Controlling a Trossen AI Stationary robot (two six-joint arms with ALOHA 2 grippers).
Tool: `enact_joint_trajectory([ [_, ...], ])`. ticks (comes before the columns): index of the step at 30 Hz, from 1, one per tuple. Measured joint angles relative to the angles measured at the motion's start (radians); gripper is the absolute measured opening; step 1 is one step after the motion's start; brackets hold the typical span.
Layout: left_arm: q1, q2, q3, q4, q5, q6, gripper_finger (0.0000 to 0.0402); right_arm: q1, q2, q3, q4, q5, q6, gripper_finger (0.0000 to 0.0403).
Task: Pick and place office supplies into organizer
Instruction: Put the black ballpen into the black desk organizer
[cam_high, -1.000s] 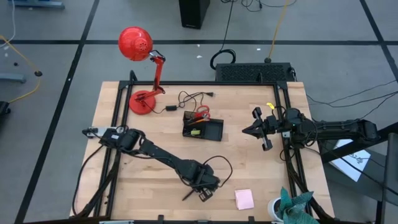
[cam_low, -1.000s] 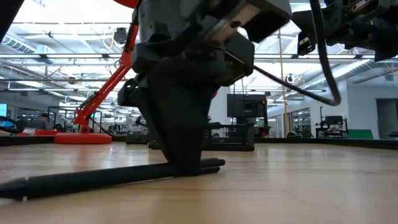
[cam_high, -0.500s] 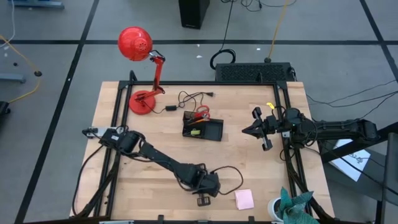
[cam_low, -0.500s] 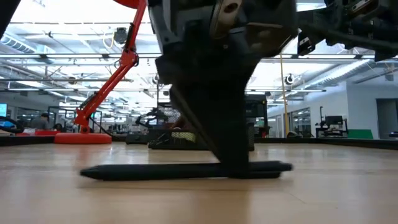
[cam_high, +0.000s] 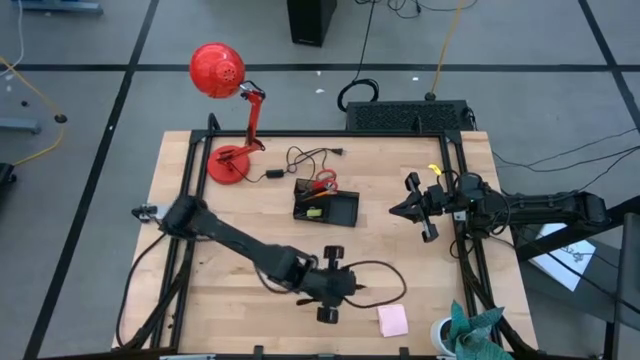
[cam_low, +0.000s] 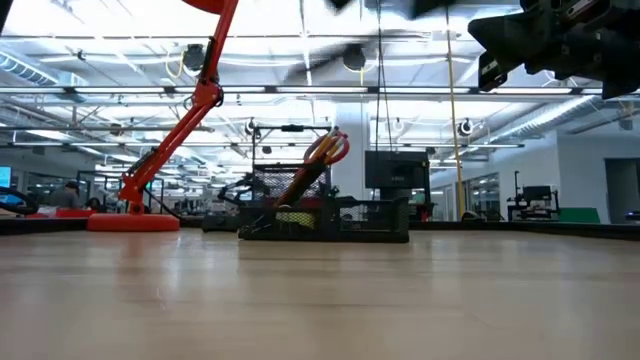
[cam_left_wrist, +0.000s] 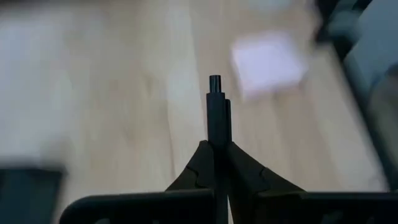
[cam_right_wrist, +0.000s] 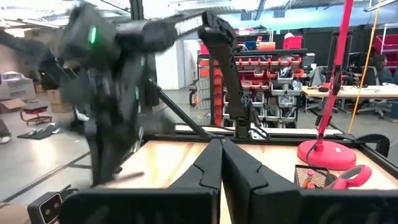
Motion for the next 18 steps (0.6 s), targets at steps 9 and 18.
enact_joint_trajectory([
  [9,-0.024,-0.179,0.004,-0.027,-0.019,0.244,0.0016,0.0,-0.009,-0.001,-0.006,-0.019,0.017,0.0],
  [18,-0.006,-0.33,0.004,-0.193,-0.122,0.273,0.0016,0.0,-0.009,-0.001,-0.011,-0.019,0.019,0.0],
])
